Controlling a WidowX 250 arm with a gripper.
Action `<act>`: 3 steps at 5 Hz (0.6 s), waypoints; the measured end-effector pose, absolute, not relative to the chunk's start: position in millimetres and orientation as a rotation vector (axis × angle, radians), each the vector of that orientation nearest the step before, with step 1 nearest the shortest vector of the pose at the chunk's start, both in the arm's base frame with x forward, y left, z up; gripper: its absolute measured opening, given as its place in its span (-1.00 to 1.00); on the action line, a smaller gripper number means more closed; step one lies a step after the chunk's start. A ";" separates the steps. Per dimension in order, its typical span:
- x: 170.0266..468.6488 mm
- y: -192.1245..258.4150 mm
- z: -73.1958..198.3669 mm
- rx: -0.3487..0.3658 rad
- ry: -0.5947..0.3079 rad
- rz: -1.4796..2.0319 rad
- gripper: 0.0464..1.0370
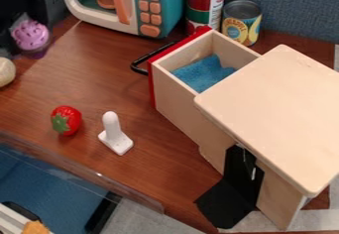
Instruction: Take the purple cupcake from the drawer and put it to the bottom left corner of the table
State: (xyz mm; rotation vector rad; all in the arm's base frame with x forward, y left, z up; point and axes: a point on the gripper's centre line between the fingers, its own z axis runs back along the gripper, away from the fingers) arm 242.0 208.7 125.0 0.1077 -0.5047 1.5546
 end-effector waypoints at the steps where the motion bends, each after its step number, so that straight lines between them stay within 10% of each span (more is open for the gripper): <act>1: 238.9 214.7 105.0 0.155 -0.476 1.572 0.71; 3: 207.0 254.5 66.5 0.198 -0.386 1.662 0.71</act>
